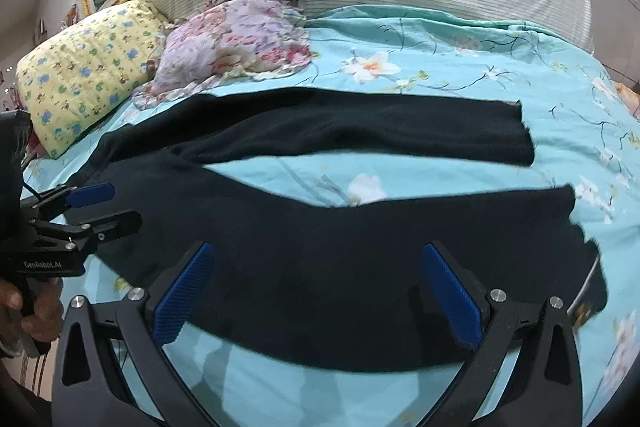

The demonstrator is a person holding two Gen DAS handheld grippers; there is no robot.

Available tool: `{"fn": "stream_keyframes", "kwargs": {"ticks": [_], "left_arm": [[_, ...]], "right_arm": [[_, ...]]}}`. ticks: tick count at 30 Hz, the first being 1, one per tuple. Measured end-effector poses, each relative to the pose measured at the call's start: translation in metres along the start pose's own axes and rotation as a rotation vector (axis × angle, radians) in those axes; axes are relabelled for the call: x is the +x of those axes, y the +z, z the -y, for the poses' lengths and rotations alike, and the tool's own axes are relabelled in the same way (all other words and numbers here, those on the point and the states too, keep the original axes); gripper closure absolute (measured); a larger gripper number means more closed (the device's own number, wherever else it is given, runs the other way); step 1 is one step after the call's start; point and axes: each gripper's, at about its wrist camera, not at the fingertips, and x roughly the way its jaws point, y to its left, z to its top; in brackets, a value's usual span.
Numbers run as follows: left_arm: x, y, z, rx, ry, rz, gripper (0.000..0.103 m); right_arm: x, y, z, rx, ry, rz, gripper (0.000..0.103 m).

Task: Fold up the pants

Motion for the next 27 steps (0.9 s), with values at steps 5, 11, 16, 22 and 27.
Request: {"fn": "stream_keyframes", "kwargs": {"ticks": [5, 11, 16, 22, 27], "left_arm": [[0.01, 0.033, 0.0, 0.042, -0.022, 0.002, 0.011], [0.033, 0.071, -0.006, 0.048, -0.037, -0.018, 0.011], [0.06, 0.097, -0.006, 0.073, -0.048, -0.051, 0.011], [0.098, 0.126, -0.004, 0.11, -0.075, -0.097, 0.011], [0.13, 0.153, -0.003, 0.14, -0.088, -0.123, 0.011]], "right_arm": [[0.002, 0.022, 0.019, -0.006, -0.016, 0.001, 0.0], [0.012, 0.054, 0.058, 0.069, -0.022, -0.012, 0.0], [0.023, 0.079, 0.096, 0.13, -0.059, -0.042, 0.0], [0.043, 0.106, 0.139, 0.179, -0.096, -0.084, 0.0], [0.064, 0.124, 0.173, 0.227, -0.101, -0.119, 0.0]]}}
